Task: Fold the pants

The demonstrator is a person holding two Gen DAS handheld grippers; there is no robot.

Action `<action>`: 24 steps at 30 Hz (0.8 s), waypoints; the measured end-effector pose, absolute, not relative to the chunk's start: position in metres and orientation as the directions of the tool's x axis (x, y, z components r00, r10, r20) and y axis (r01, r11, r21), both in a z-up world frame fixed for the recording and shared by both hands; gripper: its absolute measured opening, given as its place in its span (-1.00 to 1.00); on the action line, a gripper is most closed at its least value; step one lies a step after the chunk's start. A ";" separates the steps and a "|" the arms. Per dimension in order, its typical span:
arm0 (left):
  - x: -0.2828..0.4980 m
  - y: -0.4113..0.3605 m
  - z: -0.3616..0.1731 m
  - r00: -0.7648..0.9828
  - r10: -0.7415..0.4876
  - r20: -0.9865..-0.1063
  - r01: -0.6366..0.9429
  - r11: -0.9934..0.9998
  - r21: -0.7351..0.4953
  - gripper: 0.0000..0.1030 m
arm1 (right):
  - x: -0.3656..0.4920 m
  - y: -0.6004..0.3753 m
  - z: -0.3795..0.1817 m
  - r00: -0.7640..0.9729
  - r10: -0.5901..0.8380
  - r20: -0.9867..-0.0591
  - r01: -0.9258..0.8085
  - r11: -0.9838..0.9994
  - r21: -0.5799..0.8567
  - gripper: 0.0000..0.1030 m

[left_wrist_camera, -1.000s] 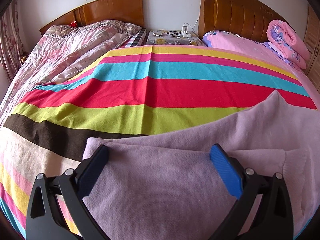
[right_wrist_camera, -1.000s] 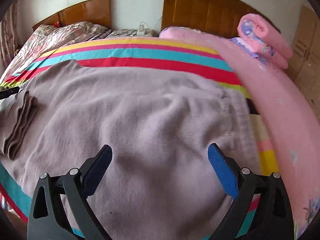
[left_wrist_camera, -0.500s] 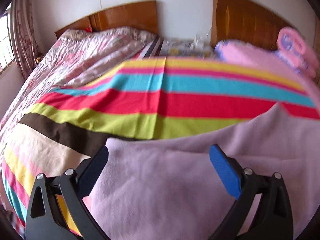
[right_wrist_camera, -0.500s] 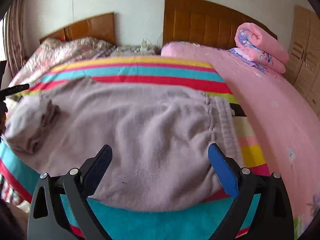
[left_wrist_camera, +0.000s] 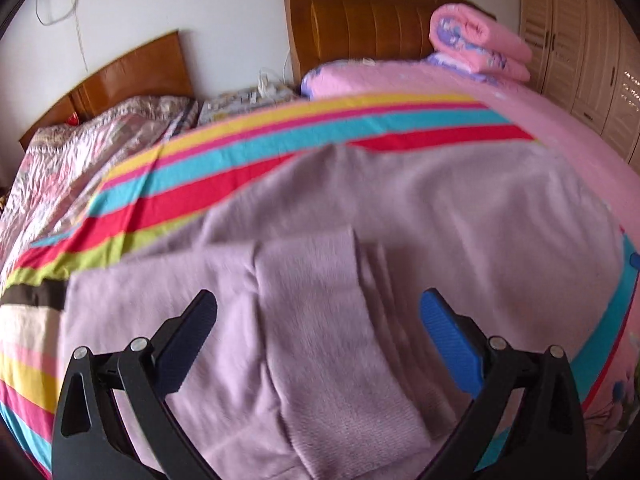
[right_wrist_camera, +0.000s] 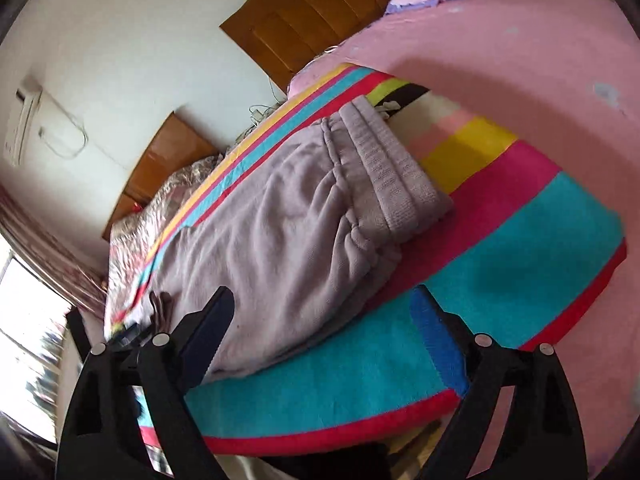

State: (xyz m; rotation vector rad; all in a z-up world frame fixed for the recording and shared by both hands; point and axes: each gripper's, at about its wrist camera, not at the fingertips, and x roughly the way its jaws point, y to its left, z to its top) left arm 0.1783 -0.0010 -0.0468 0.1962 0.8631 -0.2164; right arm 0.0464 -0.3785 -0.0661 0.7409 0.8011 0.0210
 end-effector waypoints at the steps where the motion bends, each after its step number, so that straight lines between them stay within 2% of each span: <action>1: 0.180 -0.001 -0.057 0.608 -0.103 -0.787 0.269 0.960 0.082 0.97 | 0.052 -0.379 -0.067 0.703 0.274 -0.657 0.263 0.757 0.598 0.66; 2: 0.181 -0.002 -0.067 0.585 -0.085 -0.807 0.266 0.960 0.091 0.97 | 0.056 -0.380 -0.069 0.697 0.262 -0.667 0.274 0.762 0.586 0.64; 6: 0.177 0.003 -0.076 0.609 -0.098 -0.787 0.263 0.961 0.083 0.97 | 0.074 -0.380 -0.072 0.666 0.243 -0.705 0.309 0.770 0.558 0.64; 7: 0.176 0.004 -0.076 0.609 -0.101 -0.787 0.263 0.962 0.080 0.97 | 0.075 -0.377 -0.072 0.653 0.268 -0.708 0.295 0.771 0.564 0.54; 10: 0.176 0.006 -0.077 0.611 -0.108 -0.785 0.266 0.961 0.076 0.97 | 0.075 -0.368 -0.070 0.621 0.280 -0.732 0.279 0.793 0.541 0.43; 13: 0.177 0.005 -0.076 0.612 -0.111 -0.783 0.268 0.960 0.074 0.97 | 0.070 -0.371 -0.071 0.606 0.299 -0.737 0.296 0.775 0.558 0.19; 21: 0.181 0.004 -0.075 0.613 -0.109 -0.783 0.268 0.960 0.076 0.97 | 0.076 -0.381 -0.080 0.653 0.302 -0.695 0.358 0.686 0.634 0.24; 22: 0.181 0.004 -0.075 0.613 -0.108 -0.783 0.267 0.961 0.076 0.97 | 0.076 -0.379 -0.079 0.645 0.290 -0.707 0.357 0.704 0.614 0.17; 23: 0.181 0.004 -0.075 0.613 -0.108 -0.783 0.268 0.961 0.076 0.97 | 0.076 -0.378 -0.078 0.634 0.277 -0.721 0.360 0.720 0.594 -0.09; 24: 0.181 0.004 -0.075 0.613 -0.108 -0.782 0.268 0.960 0.078 0.97 | 0.075 -0.380 -0.080 0.633 0.286 -0.719 0.358 0.716 0.600 -0.16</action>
